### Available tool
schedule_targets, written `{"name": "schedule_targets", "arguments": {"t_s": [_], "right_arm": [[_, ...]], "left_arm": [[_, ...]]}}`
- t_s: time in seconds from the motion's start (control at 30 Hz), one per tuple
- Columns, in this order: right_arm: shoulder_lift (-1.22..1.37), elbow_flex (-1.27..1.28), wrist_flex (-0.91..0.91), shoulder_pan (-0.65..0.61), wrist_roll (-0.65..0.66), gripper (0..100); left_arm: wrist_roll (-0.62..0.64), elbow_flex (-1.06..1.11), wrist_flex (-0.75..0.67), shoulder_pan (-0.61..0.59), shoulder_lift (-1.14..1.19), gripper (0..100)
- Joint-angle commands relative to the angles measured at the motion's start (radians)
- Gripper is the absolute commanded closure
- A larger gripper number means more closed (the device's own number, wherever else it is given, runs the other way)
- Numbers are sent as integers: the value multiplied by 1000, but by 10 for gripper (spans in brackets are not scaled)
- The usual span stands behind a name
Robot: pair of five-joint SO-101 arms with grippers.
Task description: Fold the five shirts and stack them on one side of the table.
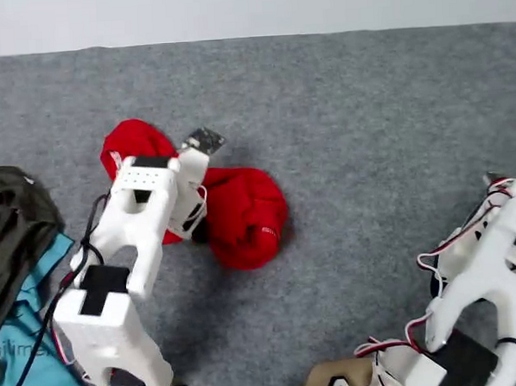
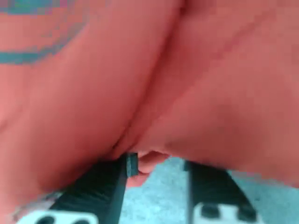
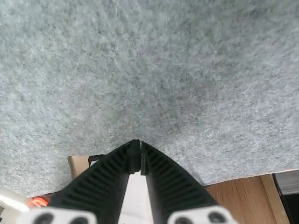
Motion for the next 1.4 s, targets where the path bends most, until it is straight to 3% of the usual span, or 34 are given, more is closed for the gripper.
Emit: {"name": "schedule_targets", "arguments": {"t_s": [0.0,0.27,0.43,0.53,0.77,1.03,1.23,1.37], "right_arm": [[-41,-8,5,5,60,990],[-42,-8,8,-16,123,990],[-42,-11,8,-153,141,990],[-42,-58,5,-277,141,990],[-28,-247,-85,-599,140,990],[15,-264,-217,-918,141,988],[131,-265,-148,-1082,141,840],[183,-341,-143,-1147,141,823]], "left_arm": [[8,-127,63,-8,8,972],[12,-420,324,-17,3,998],[118,-765,500,-78,3,998],[172,-897,525,-141,5,998],[172,-828,522,-245,55,998],[172,-796,499,-354,190,998],[169,-797,489,-419,276,994],[132,-797,493,-431,288,931]]}}
